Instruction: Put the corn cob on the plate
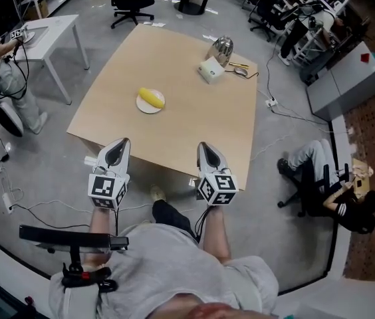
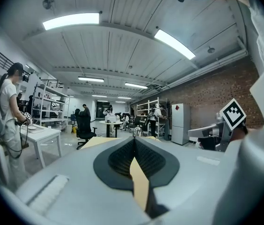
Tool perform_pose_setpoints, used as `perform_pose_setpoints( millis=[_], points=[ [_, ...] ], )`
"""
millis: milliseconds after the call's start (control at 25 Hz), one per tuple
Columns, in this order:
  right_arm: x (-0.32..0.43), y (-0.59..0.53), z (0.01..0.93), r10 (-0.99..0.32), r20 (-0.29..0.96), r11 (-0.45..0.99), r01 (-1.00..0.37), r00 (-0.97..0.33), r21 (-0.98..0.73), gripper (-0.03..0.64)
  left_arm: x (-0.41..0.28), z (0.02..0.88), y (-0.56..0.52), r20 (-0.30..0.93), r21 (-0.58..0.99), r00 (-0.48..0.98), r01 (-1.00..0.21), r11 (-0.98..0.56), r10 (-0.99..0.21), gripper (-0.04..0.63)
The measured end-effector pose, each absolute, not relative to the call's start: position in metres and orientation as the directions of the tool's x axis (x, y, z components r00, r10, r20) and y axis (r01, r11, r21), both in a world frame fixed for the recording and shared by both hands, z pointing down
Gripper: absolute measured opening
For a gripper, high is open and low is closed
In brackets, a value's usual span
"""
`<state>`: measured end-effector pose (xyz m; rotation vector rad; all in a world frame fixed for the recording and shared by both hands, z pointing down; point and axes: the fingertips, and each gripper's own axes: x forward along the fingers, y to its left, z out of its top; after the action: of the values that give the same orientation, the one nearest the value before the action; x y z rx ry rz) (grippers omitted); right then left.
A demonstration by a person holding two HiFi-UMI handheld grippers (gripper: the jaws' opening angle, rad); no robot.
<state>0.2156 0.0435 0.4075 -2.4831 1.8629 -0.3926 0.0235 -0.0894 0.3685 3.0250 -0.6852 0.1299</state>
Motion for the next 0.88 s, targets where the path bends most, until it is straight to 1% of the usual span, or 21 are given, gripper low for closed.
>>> perform_pose_setpoints(
  millis=[440, 880],
  points=[
    [0.204, 0.069, 0.415, -0.937, 0.186, -0.322, -0.937, 0.294, -0.138, 0.005, 0.026, 0.377, -0.080, 0.085, 0.018, 0.914, -0.399, -0.917, -0.396, 0.020],
    [0.202, 0.069, 0.407, -0.943, 0.165, -0.311, -0.942, 0.289, -0.124, 0.005, 0.027, 0.377, -0.079, 0.082, 0.015, 0.917, -0.392, -0.920, -0.390, 0.020]
  ],
)
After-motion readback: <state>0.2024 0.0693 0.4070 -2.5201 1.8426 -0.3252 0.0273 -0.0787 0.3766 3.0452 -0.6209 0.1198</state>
